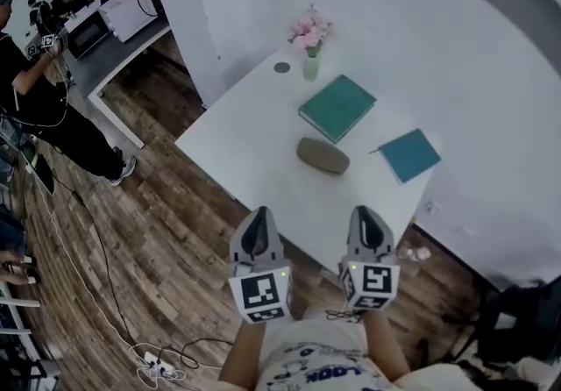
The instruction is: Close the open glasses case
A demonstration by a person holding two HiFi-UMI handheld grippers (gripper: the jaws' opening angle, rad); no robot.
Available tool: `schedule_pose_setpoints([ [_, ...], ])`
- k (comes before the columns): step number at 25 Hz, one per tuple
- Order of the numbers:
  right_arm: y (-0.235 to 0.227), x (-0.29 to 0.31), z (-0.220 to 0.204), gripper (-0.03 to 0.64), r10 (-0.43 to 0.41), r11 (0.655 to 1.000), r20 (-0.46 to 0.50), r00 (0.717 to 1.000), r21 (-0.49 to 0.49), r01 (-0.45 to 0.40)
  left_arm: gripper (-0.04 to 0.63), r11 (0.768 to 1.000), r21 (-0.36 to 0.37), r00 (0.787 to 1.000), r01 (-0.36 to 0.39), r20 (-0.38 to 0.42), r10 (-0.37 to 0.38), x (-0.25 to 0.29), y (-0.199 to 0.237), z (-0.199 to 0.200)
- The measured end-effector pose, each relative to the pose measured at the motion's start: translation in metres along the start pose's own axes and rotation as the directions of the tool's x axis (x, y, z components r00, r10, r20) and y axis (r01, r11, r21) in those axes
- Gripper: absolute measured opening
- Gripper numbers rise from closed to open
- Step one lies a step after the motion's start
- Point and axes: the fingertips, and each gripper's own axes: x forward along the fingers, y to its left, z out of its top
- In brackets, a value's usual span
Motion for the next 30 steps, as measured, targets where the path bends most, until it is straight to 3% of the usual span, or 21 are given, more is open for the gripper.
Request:
schedule_pose_setpoints([
  [9, 0.003, 0.104, 0.013, 0.002, -0.144, 0.989, -0.078, 0.986, 0.018, 0.146, 0.000, 0.978, 0.078, 0.979, 0.195, -0.076, -0.189, 0.130, 0.048, 0.013],
  [13, 0.000, 0.140, 0.008, 0.002, -0.206, 0.977, -0.126, 0.970, 0.031, 0.211, 0.000, 0.943, 0.112, 0.946, 0.313, -0.119, -0.300, 0.181, 0.053, 0.010],
  [17, 0.000, 0.171, 0.009, 0.002, -0.213, 0.975, -0.186, 0.959, 0.029, 0.222, 0.000, 0.895, 0.153, 0.904, 0.418, -0.171, -0.393, 0.226, 0.051, 0.001],
  [20, -0.005, 0.183, -0.003, 0.011, -0.201, 0.977, -0.253, 0.946, 0.024, 0.214, 0.000, 0.840, 0.172, 0.850, 0.515, -0.231, -0.474, 0.250, 0.041, -0.013],
  [23, -0.005, 0.199, -0.013, 0.104, -0.131, 0.990, -0.335, 0.933, -0.006, 0.138, 0.000, 0.772, 0.180, 0.781, 0.610, -0.304, -0.546, 0.270, 0.030, -0.035],
  [26, 0.004, 0.215, -0.022, 0.146, -0.020, 1.000, -0.385, 0.923, -0.018, 0.015, 0.000, 0.694, 0.199, 0.707, 0.692, -0.379, -0.597, 0.284, 0.020, -0.060],
  [30, 0.013, 0.226, -0.041, 0.193, 0.137, 0.976, -0.497, 0.857, -0.080, -0.202, 0.000, 0.566, 0.242, 0.605, 0.788, -0.471, -0.642, 0.298, 0.005, -0.093],
])
